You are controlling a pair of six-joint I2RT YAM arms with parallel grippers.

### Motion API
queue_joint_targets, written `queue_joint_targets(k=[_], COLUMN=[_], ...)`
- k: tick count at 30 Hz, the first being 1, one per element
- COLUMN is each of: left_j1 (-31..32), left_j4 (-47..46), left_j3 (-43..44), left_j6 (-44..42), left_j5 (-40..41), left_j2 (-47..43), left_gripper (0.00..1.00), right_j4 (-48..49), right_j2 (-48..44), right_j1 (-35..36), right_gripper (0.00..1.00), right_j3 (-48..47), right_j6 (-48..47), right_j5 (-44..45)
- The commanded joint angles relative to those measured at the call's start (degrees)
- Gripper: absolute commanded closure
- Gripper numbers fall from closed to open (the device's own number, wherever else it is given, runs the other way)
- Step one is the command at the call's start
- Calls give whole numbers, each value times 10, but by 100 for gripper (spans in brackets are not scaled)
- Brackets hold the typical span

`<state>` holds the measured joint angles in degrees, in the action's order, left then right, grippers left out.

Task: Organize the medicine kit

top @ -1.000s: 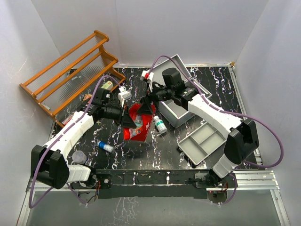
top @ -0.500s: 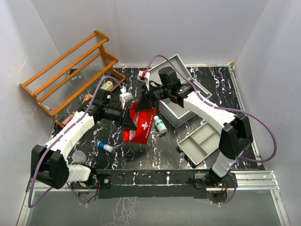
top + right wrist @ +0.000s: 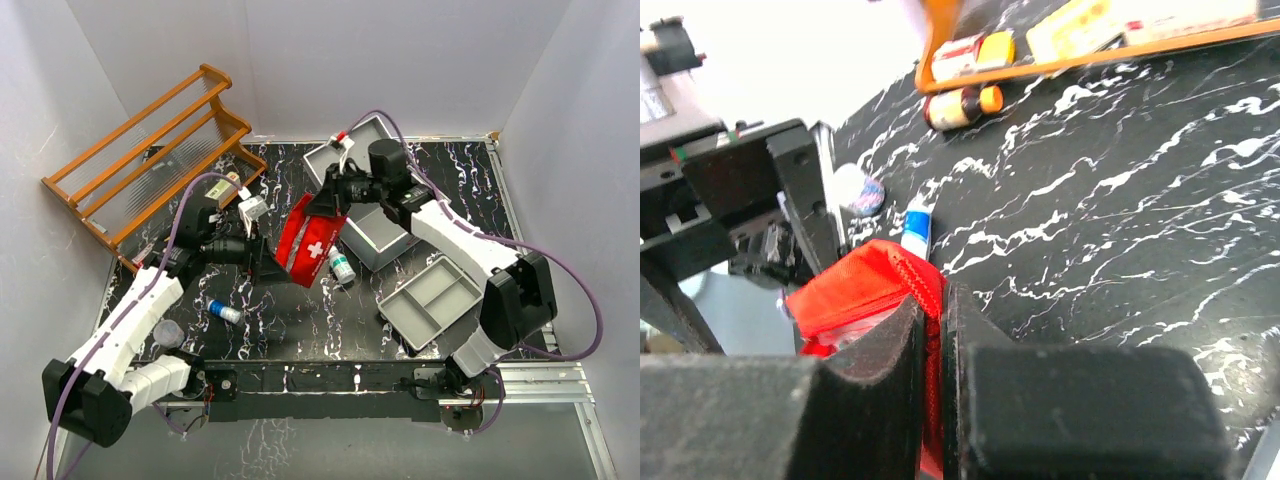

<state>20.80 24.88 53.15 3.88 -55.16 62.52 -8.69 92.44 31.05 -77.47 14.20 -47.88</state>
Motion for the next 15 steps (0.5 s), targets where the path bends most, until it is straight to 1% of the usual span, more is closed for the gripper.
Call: queue_joint_targets(k=[1, 2, 6, 9, 15], left_j1=[3, 2, 2, 3, 2], left_j4=[-118, -160, -271, -297, -408], left_j3=[-47, -65, -105, -112, -147], left_j6=[105, 128, 201, 207, 215], left_j5=[-4, -2, 29, 76, 140], left_j2=[-53, -61, -85, -98, -139], left_gripper=[31, 30, 28, 27, 27], right_j4=[146, 154, 179, 192, 204], right_j2=[-65, -75, -102, -117, -139], right_j1=[-25, -26, -31, -33, -35], right_gripper=[100, 100, 100, 100, 100], right_j3=[24, 28, 41, 44, 41], right_j6=[109, 120, 156, 178, 240], right_j5=[54, 66, 98, 109, 134])
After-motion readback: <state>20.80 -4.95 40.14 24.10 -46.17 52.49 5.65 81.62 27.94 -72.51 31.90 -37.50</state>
